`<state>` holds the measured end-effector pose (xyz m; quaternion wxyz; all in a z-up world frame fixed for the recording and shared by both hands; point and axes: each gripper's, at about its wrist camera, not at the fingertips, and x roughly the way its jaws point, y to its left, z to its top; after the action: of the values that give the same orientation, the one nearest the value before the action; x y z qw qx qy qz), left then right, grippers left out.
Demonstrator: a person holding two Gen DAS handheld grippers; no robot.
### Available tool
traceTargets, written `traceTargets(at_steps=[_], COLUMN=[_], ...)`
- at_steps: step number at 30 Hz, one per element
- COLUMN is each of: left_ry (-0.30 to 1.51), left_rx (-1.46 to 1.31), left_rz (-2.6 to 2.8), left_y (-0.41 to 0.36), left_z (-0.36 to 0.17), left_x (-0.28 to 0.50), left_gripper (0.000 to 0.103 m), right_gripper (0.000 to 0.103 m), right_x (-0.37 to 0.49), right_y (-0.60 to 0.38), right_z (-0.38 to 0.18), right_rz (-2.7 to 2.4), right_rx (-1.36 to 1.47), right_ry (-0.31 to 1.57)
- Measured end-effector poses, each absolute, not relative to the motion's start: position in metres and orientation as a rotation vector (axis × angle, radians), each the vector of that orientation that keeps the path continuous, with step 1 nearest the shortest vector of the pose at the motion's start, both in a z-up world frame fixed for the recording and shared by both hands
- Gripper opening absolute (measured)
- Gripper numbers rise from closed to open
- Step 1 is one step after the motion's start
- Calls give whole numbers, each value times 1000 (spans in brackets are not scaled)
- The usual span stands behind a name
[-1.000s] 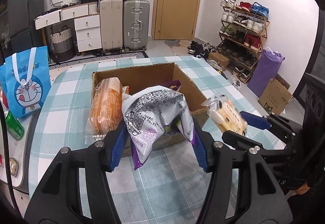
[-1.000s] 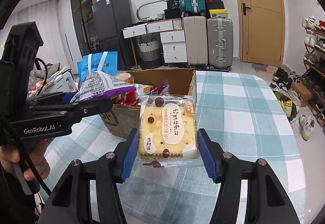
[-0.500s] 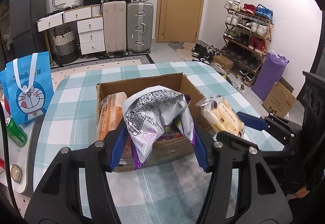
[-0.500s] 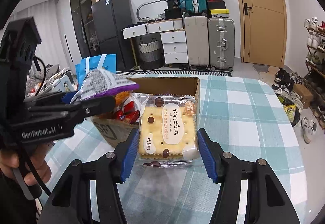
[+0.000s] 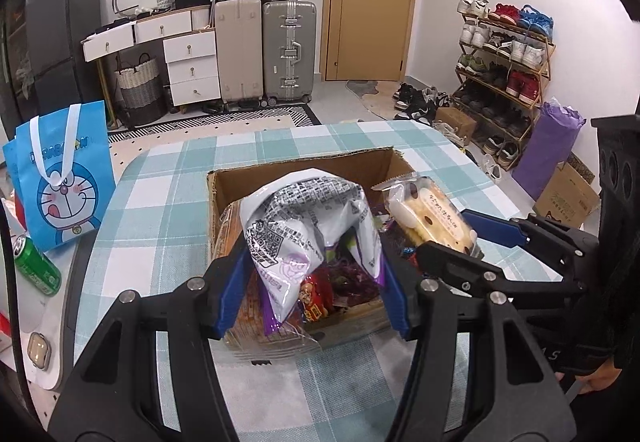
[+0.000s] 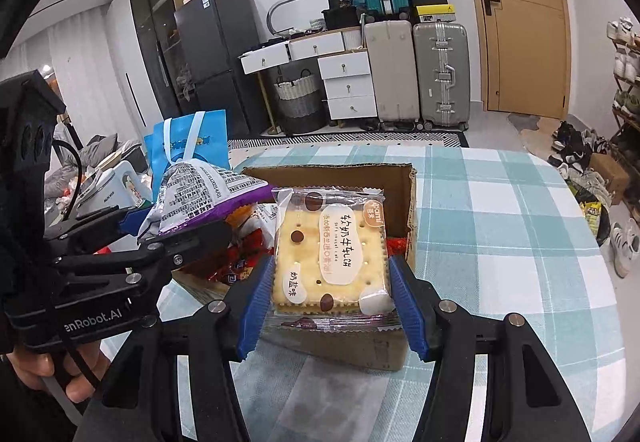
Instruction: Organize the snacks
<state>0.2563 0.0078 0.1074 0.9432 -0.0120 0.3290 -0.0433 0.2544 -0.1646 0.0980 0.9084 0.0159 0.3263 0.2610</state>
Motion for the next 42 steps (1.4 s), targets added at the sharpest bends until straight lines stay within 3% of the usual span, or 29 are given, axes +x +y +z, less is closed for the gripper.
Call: traceTargets(at_steps=[12,15,17,22,25,32,34,42], left_ry=[677,674,674,668,656,649,635,581], left_rx=[13,3,-4,-15,-15,-28,-32,-40], left_rz=[-71,-73,-73,-77,-89,-106,-107,-117], left_y=[3,3,5,8,7,7,8,11], left_z=[95,96,96,97,99,103,103,100], left_x=[273,273,275,273,268,254,246,205], left_gripper=[56,57,58,70,80,87,103,102], right_gripper=[58,61,69,74,84,101,102,102], right_x=[277,276,272,259,253,237,232,208], right_y=[-166,-166,-168,-176,-181,-195,-198,-209], right_z=[99,100,100,105,104,103,102,97], right_rz=[546,562,571,581,572,575,582,598], right_rx=[52,44,32,31,22,27,34,62], right_ry=[682,669,655,614,610,598,601,509])
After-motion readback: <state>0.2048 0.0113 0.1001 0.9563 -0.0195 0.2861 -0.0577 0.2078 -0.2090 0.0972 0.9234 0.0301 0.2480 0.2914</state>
